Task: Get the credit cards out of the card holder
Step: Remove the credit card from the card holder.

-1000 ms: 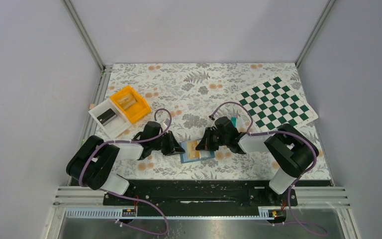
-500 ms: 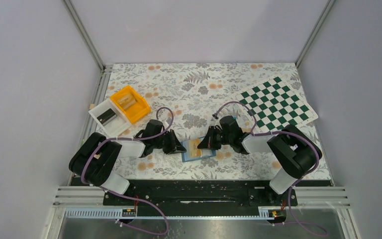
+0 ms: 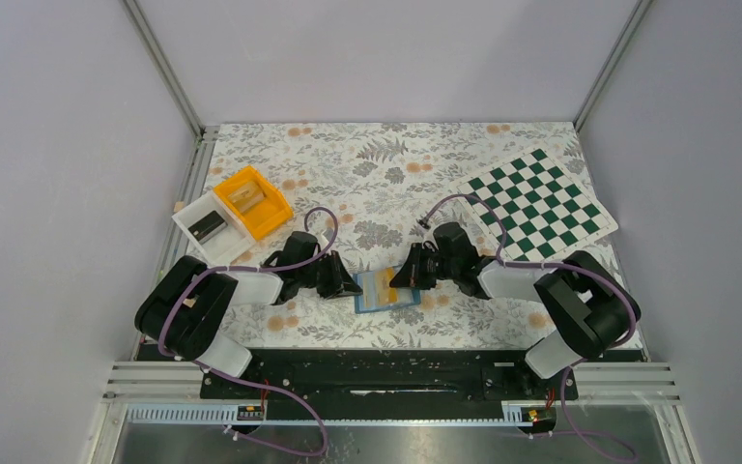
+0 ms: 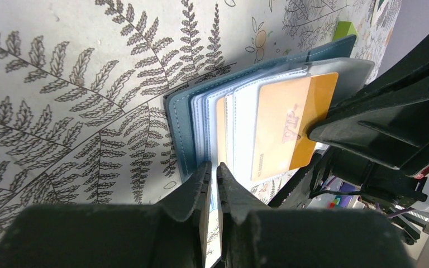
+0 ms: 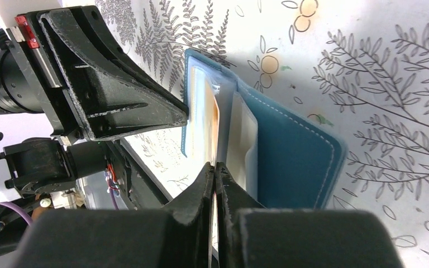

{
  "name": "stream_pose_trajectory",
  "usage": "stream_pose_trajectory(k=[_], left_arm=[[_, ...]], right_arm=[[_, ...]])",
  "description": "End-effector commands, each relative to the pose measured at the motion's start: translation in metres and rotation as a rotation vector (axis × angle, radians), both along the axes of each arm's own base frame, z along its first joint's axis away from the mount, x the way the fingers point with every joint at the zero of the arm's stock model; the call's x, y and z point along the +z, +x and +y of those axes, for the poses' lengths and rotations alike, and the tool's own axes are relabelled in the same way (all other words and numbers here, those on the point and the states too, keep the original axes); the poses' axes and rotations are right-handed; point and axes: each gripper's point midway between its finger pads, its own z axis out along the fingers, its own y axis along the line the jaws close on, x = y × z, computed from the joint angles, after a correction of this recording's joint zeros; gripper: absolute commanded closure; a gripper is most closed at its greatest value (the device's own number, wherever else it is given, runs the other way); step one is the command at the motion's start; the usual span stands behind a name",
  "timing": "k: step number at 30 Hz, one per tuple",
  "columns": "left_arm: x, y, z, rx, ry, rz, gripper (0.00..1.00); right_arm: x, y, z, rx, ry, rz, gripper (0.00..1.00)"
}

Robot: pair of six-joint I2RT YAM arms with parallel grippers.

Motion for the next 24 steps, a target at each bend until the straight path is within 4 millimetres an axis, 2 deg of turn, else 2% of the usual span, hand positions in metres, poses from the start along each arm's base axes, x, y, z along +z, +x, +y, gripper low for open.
stream_pose_trajectory(k=[1, 6, 11, 14, 17, 21, 24], left_arm=[[-0.035, -0.009, 0.025, 0.034, 0.160, 0.049, 0.89], [-0.033, -0.009, 0.025, 0.036, 0.159, 0.046, 0.89], [-0.032, -0.009, 0.026, 0.038, 0.161, 0.044, 0.89], [-0.031, -0.008, 0.026, 0.039, 0.160, 0.041, 0.89], [-0.029, -0.008, 0.025, 0.040, 0.154, 0.037, 0.87], [-0.018, -0.005, 0.021, 0.037, 0.121, 0.017, 0.86], [0.001, -0.002, 0.011, 0.021, 0.054, -0.013, 0.81]], right_arm=[[0.006, 0.005, -0.006, 0.007, -0.005, -0.025, 0.93], [0.010, 0.003, -0.003, 0.018, 0.026, -0.018, 0.96], [0.013, 0.004, -0.005, 0.011, 0.024, -0.028, 0.94], [0.012, 0.005, -0.012, -0.012, 0.002, -0.017, 1.00], [0.015, 0.004, -0.022, -0.042, -0.025, -0.019, 1.00], [0.029, 0.006, -0.033, -0.084, -0.054, -0.060, 1.00], [0.040, 0.006, -0.037, -0.108, -0.053, -0.075, 1.00]])
